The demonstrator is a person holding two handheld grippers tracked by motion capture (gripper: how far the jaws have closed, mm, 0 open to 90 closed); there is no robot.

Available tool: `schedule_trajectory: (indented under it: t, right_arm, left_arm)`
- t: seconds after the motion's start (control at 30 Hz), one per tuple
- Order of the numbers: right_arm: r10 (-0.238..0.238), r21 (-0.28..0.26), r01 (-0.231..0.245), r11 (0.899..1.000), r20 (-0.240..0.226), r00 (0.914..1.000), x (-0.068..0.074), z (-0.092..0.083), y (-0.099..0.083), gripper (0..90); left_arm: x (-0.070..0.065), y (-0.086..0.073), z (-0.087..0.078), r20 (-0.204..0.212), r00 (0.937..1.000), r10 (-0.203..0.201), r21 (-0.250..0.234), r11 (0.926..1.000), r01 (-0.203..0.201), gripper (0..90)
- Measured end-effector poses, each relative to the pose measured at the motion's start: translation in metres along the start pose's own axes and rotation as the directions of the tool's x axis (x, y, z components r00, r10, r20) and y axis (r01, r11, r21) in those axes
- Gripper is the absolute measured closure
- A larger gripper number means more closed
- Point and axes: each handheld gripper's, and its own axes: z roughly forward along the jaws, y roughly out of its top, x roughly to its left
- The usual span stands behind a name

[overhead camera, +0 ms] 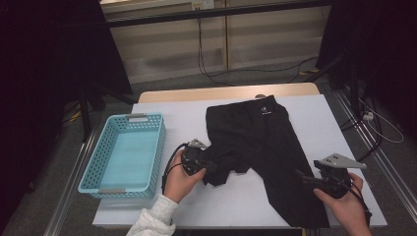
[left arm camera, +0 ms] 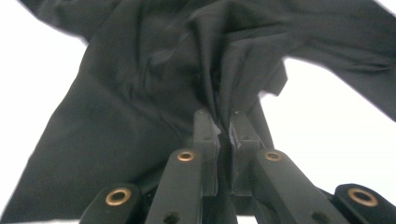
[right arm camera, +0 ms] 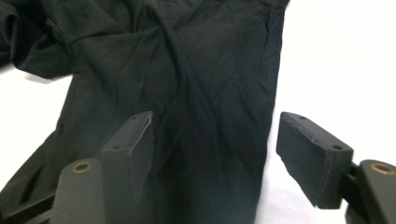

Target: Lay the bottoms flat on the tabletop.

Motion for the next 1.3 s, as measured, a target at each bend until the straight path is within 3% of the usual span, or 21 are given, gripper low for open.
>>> schedule_trajectory:
  t: [0.13, 0.43, 0.57, 0.73, 1.03, 1.2, 1.3]
  right_arm:
    - [-0.003, -0.005, 0.003, 1.000, -0.018, 0.9998, 0.007, 0.000, 0.001, 24.4]
    - [-0.018, -0.029, 0.017, 0.999, -0.050, 0.9986, 0.021, 0.001, 0.009, 23.8]
    - [-0.035, -0.035, 0.033, 0.999, -0.067, 0.9971, 0.029, 0.004, 0.013, 23.5]
    - [-0.060, -0.030, 0.057, 0.998, -0.092, 0.9940, 0.039, 0.011, 0.016, 23.2]
    - [-0.099, -0.012, 0.099, 0.995, -0.142, 0.9848, 0.061, 0.024, 0.020, 23.3]
    - [-0.105, -0.016, 0.103, 0.995, -0.162, 0.9812, 0.070, 0.032, 0.025, 24.1]
    - [-0.115, -0.012, 0.115, 0.993, -0.197, 0.9737, 0.079, 0.038, 0.029, 25.6]
  left_arm:
    - [-0.014, 0.002, -0.001, 0.033, 0.9989, 0.033, -0.030, 0.9990, -0.032, 84.9]
    - [-0.033, 0.001, 0.001, 0.079, 0.9927, 0.091, -0.023, 0.9957, -0.089, 84.1]
    - [-0.038, -0.002, 0.005, 0.109, 0.9899, 0.090, -0.018, 0.9959, -0.089, 83.9]
    - [-0.039, -0.005, 0.009, 0.117, 0.9895, 0.085, -0.014, 0.9964, -0.084, 79.0]
    - [-0.030, 0.000, -0.008, 0.047, 0.9963, 0.072, -0.111, 0.9915, -0.067, 40.7]
    - [-0.019, -0.002, -0.015, -0.014, 0.9986, 0.051, -0.125, 0.9908, -0.052, 30.0]
    - [-0.013, -0.007, -0.017, -0.042, 0.9984, 0.038, -0.119, 0.9919, -0.043, 25.4]
